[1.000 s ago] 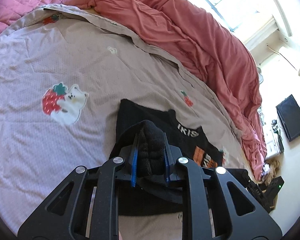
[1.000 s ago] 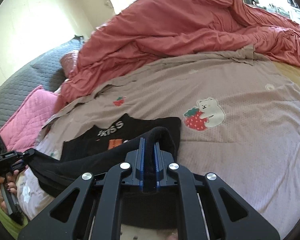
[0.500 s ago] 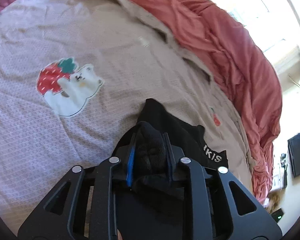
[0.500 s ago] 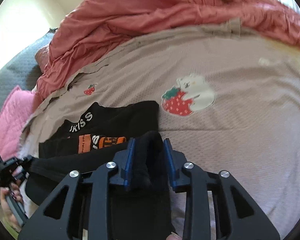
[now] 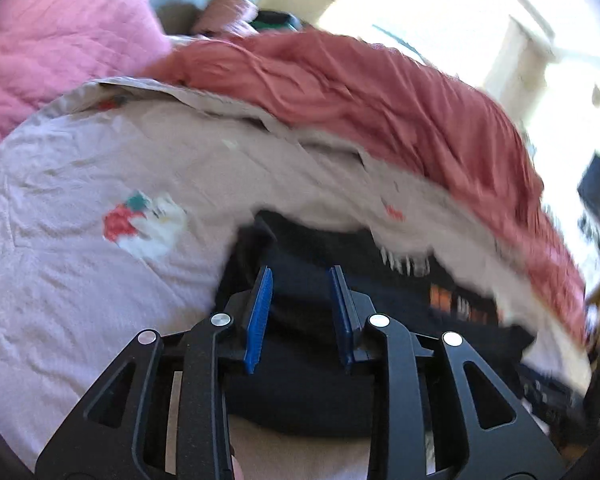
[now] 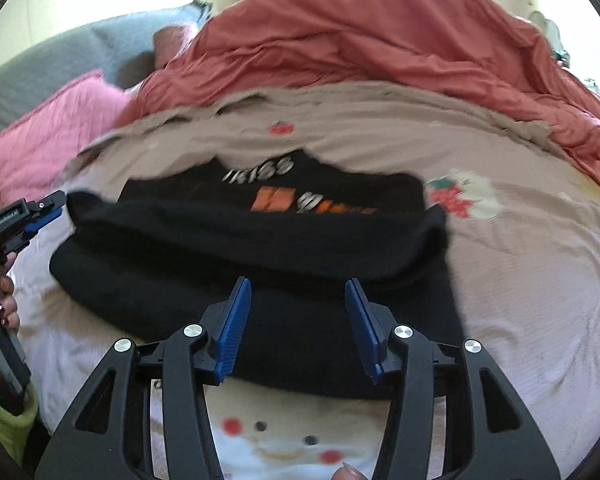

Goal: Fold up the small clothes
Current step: 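Open both grippers and press the folded black shirt flat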

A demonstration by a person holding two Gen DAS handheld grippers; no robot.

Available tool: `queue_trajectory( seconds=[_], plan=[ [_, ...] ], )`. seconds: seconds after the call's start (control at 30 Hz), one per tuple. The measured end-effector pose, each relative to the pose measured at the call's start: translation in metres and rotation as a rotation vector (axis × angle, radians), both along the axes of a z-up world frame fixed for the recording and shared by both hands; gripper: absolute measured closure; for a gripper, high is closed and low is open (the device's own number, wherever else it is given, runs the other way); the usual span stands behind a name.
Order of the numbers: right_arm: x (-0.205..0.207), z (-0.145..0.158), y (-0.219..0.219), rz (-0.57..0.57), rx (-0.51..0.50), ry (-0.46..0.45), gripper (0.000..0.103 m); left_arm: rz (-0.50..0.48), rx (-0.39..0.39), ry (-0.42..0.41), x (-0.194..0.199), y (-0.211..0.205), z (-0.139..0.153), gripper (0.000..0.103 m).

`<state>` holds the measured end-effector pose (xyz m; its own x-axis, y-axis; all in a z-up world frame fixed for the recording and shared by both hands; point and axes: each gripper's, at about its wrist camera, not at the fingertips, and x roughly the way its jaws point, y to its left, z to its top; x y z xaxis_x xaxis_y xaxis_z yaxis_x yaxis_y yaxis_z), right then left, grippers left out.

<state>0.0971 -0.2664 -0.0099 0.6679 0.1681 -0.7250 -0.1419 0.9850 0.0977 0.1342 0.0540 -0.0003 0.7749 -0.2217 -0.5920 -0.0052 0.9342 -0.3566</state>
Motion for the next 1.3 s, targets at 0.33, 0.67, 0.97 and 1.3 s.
queue_trajectory(
  seconds=[0.33,0.67,0.97,1.3],
  plan=[
    [0.029,-0.034,0.015,-0.014,-0.099,0.054,0.055,-0.165,0.15,0.147,0.016,-0.045,-0.038,0.082],
    [0.078,-0.028,0.021,-0.017,-0.135,0.028,0.055,-0.158,0.167,0.06,0.029,-0.044,-0.037,0.055],
    [0.112,-0.017,0.006,-0.103,-0.128,-0.007,0.055,-0.073,0.104,0.026,0.029,-0.019,-0.033,0.044],
    [0.094,0.008,-0.043,-0.18,-0.102,-0.037,0.044,0.091,0.138,0.048,0.043,0.005,-0.022,0.031]
  ],
)
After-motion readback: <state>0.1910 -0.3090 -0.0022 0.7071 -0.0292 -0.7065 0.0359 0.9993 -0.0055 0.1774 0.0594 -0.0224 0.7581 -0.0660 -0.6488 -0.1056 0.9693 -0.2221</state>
